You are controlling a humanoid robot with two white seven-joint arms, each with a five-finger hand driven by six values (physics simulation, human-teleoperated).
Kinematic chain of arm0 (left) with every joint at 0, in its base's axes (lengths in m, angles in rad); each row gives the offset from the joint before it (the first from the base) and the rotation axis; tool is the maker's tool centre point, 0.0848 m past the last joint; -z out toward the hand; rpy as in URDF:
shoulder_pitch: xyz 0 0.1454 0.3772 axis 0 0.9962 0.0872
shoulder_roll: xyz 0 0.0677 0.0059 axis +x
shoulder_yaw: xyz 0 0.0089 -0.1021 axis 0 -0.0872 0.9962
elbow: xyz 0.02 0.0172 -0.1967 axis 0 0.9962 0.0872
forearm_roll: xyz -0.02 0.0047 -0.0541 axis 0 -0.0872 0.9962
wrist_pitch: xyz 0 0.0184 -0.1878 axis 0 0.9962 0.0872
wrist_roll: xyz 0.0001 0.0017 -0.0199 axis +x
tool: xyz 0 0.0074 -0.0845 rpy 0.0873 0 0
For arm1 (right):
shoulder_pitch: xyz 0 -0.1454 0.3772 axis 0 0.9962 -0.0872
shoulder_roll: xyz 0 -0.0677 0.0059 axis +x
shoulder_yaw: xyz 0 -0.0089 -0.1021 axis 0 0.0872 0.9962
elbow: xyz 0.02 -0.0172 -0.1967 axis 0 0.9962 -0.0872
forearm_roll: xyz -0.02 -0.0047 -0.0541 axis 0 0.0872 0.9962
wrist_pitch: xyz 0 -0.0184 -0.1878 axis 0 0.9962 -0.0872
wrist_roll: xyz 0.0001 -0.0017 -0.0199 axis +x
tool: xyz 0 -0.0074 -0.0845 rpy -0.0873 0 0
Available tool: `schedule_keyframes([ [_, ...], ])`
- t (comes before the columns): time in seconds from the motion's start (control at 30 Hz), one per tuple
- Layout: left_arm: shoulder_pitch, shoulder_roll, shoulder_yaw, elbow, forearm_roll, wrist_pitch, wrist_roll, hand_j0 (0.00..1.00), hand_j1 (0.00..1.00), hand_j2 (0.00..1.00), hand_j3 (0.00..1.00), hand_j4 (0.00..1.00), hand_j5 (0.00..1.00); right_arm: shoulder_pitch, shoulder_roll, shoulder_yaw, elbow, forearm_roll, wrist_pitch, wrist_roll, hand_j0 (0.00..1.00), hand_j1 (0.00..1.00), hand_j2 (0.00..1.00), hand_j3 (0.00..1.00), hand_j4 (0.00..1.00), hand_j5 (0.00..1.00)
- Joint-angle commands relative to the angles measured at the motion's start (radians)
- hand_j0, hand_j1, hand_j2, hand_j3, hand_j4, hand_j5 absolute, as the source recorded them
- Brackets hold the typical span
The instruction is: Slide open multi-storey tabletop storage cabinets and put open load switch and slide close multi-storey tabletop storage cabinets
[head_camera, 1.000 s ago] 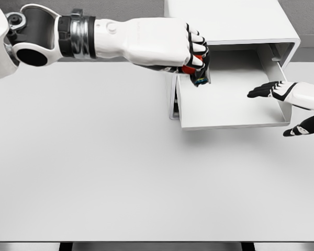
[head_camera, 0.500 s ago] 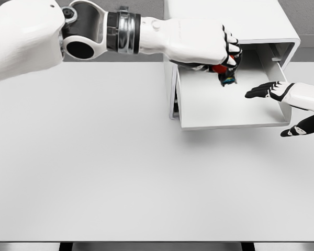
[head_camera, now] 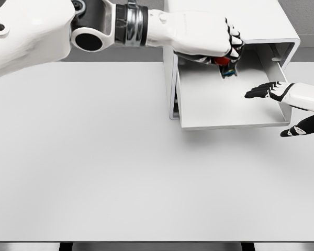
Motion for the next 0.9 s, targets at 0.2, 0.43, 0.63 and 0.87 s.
schedule_keyframes([
  [0.2,-0.002,-0.041,0.004,0.048,0.004,0.000,0.001,0.46,0.46,0.46,0.46,0.46,0.46,0.000,-0.001,-0.001,0.000,-0.007,0.002,0.000,1.00,1.00,1.00,1.00,1.00,1.00],
  [0.43,-0.005,-0.040,0.016,0.032,0.007,0.000,0.002,0.49,0.49,0.49,0.49,0.49,0.49,0.000,-0.001,-0.001,0.000,-0.007,0.002,0.000,1.00,1.00,1.00,1.00,1.00,1.00],
  [0.63,-0.006,-0.041,0.018,0.043,0.006,0.000,0.001,0.67,0.67,0.67,0.67,0.67,0.67,0.000,-0.001,-0.001,0.000,-0.007,0.002,0.000,1.00,1.00,1.00,1.00,1.00,1.00],
  [0.87,-0.008,-0.095,0.021,0.082,0.009,0.000,0.011,0.72,0.72,0.72,0.72,0.72,0.72,0.001,0.000,-0.001,0.000,-0.007,0.002,0.000,1.00,1.00,1.00,1.00,1.00,1.00],
])
